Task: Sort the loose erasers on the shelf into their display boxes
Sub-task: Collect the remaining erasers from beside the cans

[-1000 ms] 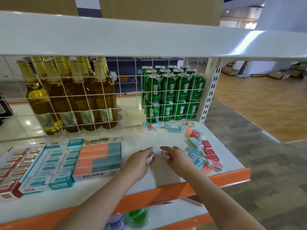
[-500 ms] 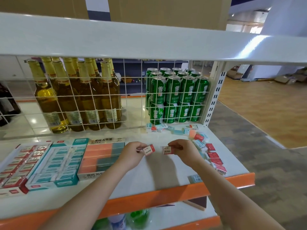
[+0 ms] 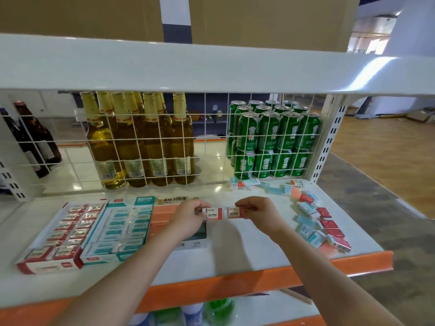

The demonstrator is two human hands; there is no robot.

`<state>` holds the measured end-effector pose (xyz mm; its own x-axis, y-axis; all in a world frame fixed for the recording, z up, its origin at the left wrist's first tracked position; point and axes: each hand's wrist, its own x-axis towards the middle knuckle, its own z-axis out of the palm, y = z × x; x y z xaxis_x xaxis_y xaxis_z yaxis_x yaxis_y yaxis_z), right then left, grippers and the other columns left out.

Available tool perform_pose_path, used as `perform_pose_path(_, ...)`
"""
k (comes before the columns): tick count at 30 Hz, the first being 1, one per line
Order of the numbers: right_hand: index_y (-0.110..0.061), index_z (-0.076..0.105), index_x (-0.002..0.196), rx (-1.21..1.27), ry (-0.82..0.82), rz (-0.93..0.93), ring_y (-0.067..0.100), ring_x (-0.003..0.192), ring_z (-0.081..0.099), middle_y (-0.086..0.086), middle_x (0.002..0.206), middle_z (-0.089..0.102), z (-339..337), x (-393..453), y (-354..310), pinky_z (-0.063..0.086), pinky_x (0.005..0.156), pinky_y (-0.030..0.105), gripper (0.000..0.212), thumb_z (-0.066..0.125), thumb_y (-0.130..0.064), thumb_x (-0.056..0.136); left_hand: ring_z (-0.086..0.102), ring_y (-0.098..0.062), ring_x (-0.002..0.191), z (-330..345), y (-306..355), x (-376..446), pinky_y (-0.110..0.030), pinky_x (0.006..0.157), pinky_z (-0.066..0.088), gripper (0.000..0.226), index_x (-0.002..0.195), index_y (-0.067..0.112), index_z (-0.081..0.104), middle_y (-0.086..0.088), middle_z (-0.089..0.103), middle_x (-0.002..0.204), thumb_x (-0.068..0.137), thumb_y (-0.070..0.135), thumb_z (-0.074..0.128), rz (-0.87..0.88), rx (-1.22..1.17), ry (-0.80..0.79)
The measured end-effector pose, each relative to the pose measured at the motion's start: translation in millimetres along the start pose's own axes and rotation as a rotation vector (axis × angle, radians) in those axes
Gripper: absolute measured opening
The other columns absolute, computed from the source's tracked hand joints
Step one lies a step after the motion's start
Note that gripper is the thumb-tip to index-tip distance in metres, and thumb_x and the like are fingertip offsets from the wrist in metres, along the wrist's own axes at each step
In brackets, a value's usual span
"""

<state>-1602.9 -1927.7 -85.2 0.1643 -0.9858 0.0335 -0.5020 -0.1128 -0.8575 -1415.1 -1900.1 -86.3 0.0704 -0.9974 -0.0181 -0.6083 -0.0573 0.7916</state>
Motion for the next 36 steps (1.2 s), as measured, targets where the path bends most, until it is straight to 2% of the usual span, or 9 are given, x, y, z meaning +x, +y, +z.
perform_pose_path(3,-0.003,0.067,0.106,0.019,-0.001,0.003,0.004,0.073,0.058,0.004,0.091,0.064,16,-1,-13,0.043,0.064,0.006,0.023,0.054,0.003,0.088,0.054,-0.013,0.112,-17,-10,-5,-0.016,0.082,0.043,0.034,0.122,0.02,0.059,0.001,0.056,0.13,0.094,0.004,0.049,-0.01,-0.008,-0.007)
perform_pose_path(8,-0.002,0.066,0.109,0.05,0.006,0.004,0.015,0.087,0.06,0.004,0.094,0.063,38,-3,-32,0.046,0.076,0.016,0.024,0.054,0.003,0.088,0.052,-0.005,0.1,-45,-26,-9,-0.009,0.073,0.042,0.035,0.125,0.021,0.057,0.0,0.058,0.128,0.094,0.005,0.05,0.003,0.009,-0.004)
perform_pose_path(11,0.0,0.065,0.108,0.084,0.007,0.01,0.008,0.077,0.061,0.004,0.092,0.063,48,-6,-40,0.047,0.068,0.01,0.023,0.055,0.004,0.088,0.051,-0.004,0.096,-56,-34,-10,-0.007,0.062,0.039,0.036,0.124,0.022,0.058,0.001,0.059,0.126,0.094,0.005,0.049,0.011,0.021,-0.01)
perform_pose_path(17,0.001,0.066,0.107,0.1,0.01,0.007,0.012,0.082,0.06,0.005,0.093,0.065,64,-12,-52,0.048,0.072,0.013,0.023,0.055,0.005,0.087,0.053,-0.011,0.105,-70,-48,-15,-0.018,0.074,0.043,0.035,0.12,0.027,0.059,0.0,0.057,0.127,0.094,0.007,0.048,0.04,0.069,0.024)
perform_pose_path(23,-0.008,0.067,0.104,0.026,0.055,-0.001,0.012,0.085,0.06,0.001,0.091,0.065,93,-9,-66,0.047,0.072,0.014,0.022,0.056,-0.001,0.087,0.053,-0.016,0.115,-99,-69,-30,-0.028,0.094,0.045,0.03,0.12,0.02,0.06,-0.001,0.055,0.13,0.094,0.009,0.05,0.019,0.135,0.246)
perform_pose_path(26,-0.008,0.068,0.1,0.038,0.066,-0.031,0.007,0.077,0.06,-0.001,0.088,0.065,115,-6,-80,0.047,0.064,0.009,0.018,0.058,-0.002,0.086,0.054,-0.017,0.114,-122,-90,-38,-0.023,0.087,0.045,0.03,0.122,0.019,0.058,-0.002,0.055,0.13,0.094,0.011,0.051,-0.027,0.142,0.278)
perform_pose_path(30,-0.011,0.067,0.095,0.045,0.018,-0.071,0.01,0.079,0.062,-0.004,0.084,0.064,153,-4,-100,0.053,0.072,0.019,0.014,0.062,-0.004,0.084,0.055,-0.014,0.108,-155,-119,-50,-0.014,0.08,0.042,0.031,0.122,0.018,0.059,-0.003,0.055,0.132,0.094,0.009,0.05,-0.071,0.105,0.333)
perform_pose_path(34,-0.017,0.064,0.096,0.035,-0.058,-0.067,0.007,0.082,0.062,-0.006,0.09,0.066,187,-1,-117,0.045,0.062,0.011,0.01,0.061,-0.012,0.088,0.062,-0.018,0.091,-183,-140,-60,-0.031,0.076,0.055,0.029,0.12,0.018,0.061,-0.007,0.061,0.122,0.094,0.011,0.049,-0.148,0.023,0.389)
perform_pose_path(36,-0.018,0.063,0.096,0.026,-0.104,-0.069,0.005,0.081,0.061,-0.01,0.088,0.064,201,-2,-126,0.046,0.061,0.013,0.008,0.059,-0.015,0.089,0.061,-0.018,0.09,-197,-151,-63,-0.029,0.075,0.052,0.028,0.119,0.015,0.062,-0.009,0.061,0.121,0.094,0.01,0.049,-0.161,0.01,0.403)
